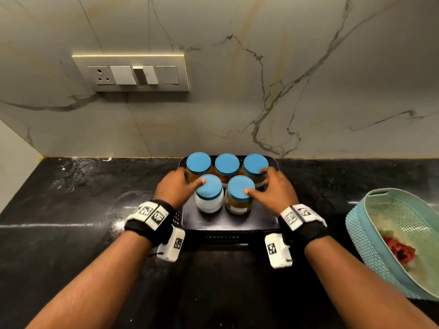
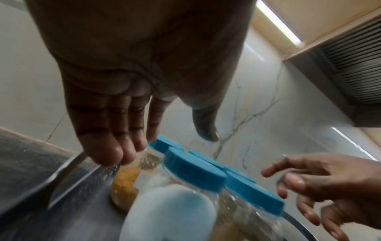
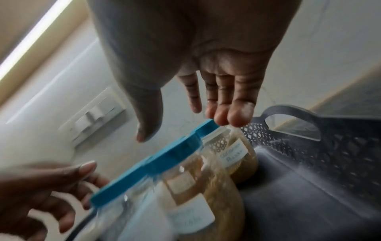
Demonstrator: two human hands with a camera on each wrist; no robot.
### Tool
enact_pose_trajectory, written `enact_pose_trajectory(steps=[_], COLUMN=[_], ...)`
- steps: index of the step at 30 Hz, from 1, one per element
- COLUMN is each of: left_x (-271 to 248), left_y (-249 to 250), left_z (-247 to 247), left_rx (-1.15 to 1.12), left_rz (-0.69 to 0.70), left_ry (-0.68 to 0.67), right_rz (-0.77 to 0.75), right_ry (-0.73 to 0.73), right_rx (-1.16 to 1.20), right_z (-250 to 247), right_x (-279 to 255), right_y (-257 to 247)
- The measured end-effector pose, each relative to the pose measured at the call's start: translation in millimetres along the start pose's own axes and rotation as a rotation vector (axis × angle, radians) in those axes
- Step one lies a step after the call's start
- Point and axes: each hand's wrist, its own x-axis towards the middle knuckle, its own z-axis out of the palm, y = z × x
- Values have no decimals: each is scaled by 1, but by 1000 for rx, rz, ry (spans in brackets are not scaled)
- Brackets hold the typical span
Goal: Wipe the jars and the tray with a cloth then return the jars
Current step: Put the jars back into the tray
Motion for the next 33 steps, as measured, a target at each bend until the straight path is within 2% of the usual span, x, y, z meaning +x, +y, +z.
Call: enact_pose_trajectory(steps=[3,5,8,16,23,26,33], left_x=[-25,-29,-27,-27,-55,-74,-122], left_y=[4,6,8,8,11,12,6], left_z=[14,23,31,31,17,12,11], left_rx=[50,26,37,147,229,197,99], left_rz=[33,16,3,-26,-58,-14,168], left_ry=[-146,-162,-138,-125,61,124,90], right_rz=[-25,-20,-40,-66,-132,-189,-230], right_ry=[-147,-135,-92,-107,-54,-40,11], right_rx=[-168,-223,-256,-255,-201,-207,-283], right_z=[20,26,25,8,0,2,1], right_x=[-10,-9,-5,-10,-27,-39,-100], right_y=[-2,-4,-7,-10,-8,-13,-37])
